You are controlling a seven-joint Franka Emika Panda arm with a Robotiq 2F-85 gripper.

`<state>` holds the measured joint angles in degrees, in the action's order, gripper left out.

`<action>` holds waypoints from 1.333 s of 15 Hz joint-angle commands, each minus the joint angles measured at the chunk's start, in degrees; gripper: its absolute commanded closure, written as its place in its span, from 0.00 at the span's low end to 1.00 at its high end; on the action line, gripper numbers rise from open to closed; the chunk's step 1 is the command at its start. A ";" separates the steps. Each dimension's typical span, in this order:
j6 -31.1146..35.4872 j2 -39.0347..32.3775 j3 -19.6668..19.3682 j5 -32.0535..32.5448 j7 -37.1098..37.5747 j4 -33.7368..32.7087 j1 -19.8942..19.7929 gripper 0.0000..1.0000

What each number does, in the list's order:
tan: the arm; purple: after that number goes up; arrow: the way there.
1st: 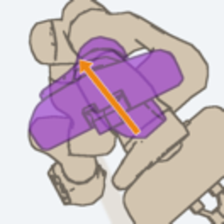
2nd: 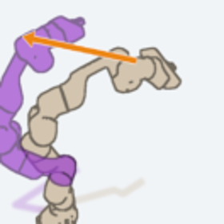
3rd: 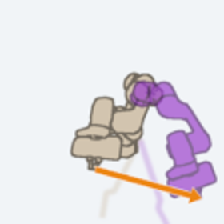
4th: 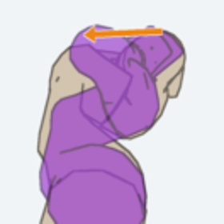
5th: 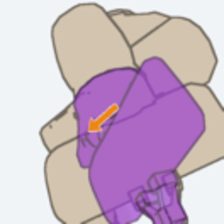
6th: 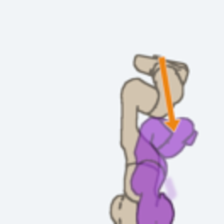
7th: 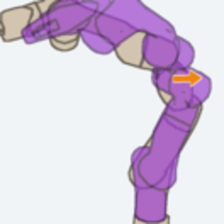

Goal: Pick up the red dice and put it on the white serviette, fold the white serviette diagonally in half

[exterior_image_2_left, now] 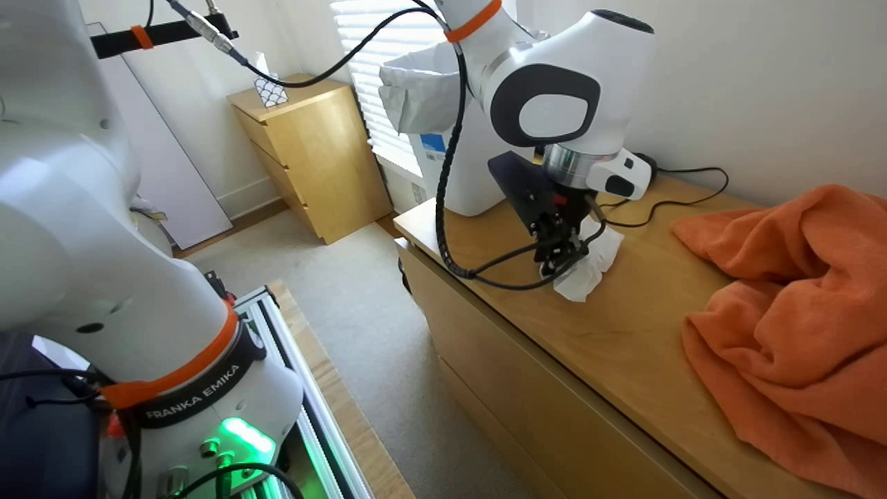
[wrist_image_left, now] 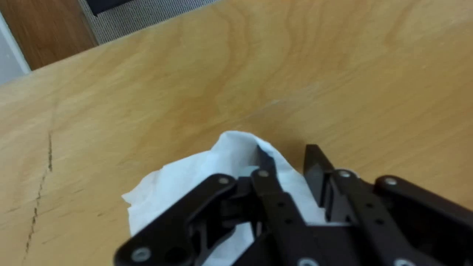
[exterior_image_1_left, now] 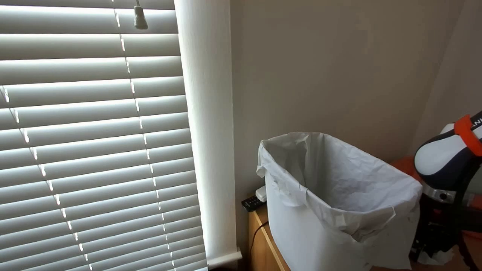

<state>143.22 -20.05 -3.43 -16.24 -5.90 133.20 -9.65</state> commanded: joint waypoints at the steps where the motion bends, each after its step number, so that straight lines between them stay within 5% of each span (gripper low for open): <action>1: -2.36 1.28 0.13 0.76 0.39 -0.26 -0.13 0.37; 6: -4.89 2.26 0.36 -0.05 -0.33 -0.92 -0.36 0.01; 15: -4.88 9.26 -0.95 1.03 2.32 1.37 0.40 0.00; 20: -1.51 15.18 -3.85 10.24 10.23 2.70 1.53 0.00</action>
<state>139.75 -9.52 -5.20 -11.50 -0.80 132.92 -9.40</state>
